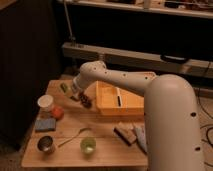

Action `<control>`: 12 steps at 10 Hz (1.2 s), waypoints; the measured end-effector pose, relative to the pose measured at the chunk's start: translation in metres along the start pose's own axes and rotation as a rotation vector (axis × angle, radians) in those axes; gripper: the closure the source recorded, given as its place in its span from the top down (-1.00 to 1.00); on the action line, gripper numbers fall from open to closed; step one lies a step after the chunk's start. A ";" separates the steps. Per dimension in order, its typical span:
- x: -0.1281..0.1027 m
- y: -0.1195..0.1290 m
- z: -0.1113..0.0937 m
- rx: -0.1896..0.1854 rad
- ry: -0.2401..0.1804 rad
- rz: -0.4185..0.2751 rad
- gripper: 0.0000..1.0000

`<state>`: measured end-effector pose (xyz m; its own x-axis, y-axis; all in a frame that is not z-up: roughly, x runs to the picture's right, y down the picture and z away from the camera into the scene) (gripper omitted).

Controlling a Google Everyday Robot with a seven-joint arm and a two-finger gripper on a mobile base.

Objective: Place pepper in paper cup

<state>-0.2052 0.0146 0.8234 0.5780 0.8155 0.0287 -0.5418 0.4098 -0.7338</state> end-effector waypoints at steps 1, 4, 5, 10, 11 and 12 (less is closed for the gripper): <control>-0.007 0.003 -0.008 -0.002 -0.019 -0.022 -1.00; -0.019 0.025 -0.014 -0.024 -0.078 -0.112 -1.00; -0.022 0.026 -0.015 -0.030 -0.089 -0.128 -1.00; -0.056 0.034 -0.014 -0.169 -0.171 -0.246 -1.00; -0.061 0.031 -0.014 -0.203 -0.184 -0.259 -1.00; -0.064 0.030 -0.014 -0.227 -0.192 -0.272 -1.00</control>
<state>-0.2496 -0.0311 0.7903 0.5455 0.7601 0.3530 -0.2238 0.5381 -0.8127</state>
